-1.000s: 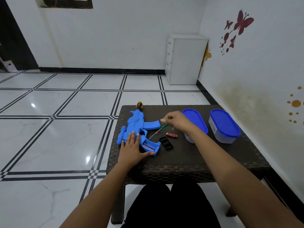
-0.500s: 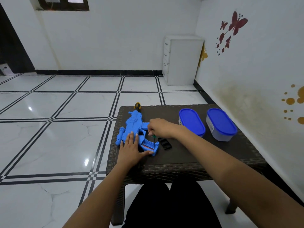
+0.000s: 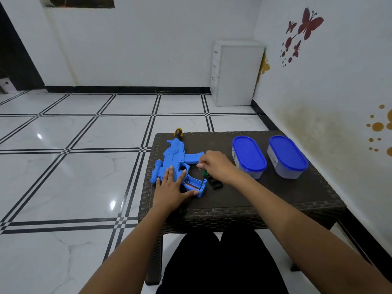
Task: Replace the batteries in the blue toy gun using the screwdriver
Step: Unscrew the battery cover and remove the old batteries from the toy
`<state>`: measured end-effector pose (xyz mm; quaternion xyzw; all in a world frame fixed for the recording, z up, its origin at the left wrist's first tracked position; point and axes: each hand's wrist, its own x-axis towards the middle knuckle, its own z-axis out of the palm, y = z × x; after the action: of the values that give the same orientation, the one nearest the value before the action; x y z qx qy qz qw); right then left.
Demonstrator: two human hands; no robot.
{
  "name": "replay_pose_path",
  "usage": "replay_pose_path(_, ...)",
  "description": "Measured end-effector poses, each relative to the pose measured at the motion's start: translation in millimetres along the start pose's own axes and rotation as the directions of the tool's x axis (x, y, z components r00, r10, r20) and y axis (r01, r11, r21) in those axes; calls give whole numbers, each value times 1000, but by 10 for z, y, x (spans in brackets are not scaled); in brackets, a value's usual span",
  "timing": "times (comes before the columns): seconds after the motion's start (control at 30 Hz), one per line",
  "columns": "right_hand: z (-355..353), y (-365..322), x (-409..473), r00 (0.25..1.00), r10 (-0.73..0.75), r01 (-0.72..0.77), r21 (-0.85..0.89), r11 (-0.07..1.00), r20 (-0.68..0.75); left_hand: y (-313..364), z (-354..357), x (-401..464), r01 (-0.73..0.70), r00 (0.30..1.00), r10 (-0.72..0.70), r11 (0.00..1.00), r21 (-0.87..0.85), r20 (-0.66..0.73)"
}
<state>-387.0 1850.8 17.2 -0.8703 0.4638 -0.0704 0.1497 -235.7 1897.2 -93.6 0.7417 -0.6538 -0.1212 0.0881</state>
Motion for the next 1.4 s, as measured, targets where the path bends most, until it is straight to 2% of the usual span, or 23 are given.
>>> replay_pose_path(0.27,-78,-149,110,983,-117,135,-126,983,142,-7,3,-7,-1,1000,1,1000,-3,1)
replay_pose_path(0.43,-79,-111,75,988,-106,119,-120,986,111,-1,-3,-2,-1,1000,1,1000,3,4)
replay_pose_path(0.57,-7,-31,-75,997,-74,75,-104,992,9,-5,1,-5,0,1000,0,1000,2,2)
replay_pose_path(0.77,168,194,-292,971,71,-34,161,986,-227,11,-28,-20,3,1000,-3,1000,-1,14)
replay_pose_path(0.9,306,379,-413,913,251,-94,432,897,-321,5,-39,-20,7,1000,-7,1000,0,27)
replay_pose_path(1.03,439,538,-455,848,439,-175,624,762,-298,14,-40,-19,4,1000,-4,1000,6,28)
replay_pose_path(1.17,530,512,-453,784,586,-211,802,559,-203,8,-34,-14,4,999,-4,1000,25,33)
replay_pose_path(1.27,630,427,-409,820,538,-258,715,650,-194,3,-34,-4,7,999,-8,1000,15,36)
replay_pose_path(1.33,578,402,-385,846,472,-226,637,737,-247,2,-26,1,9,999,-10,1000,13,37)
replay_pose_path(1.4,400,395,-372,898,345,-176,496,850,-274,-3,-21,5,8,999,-9,1000,11,32)
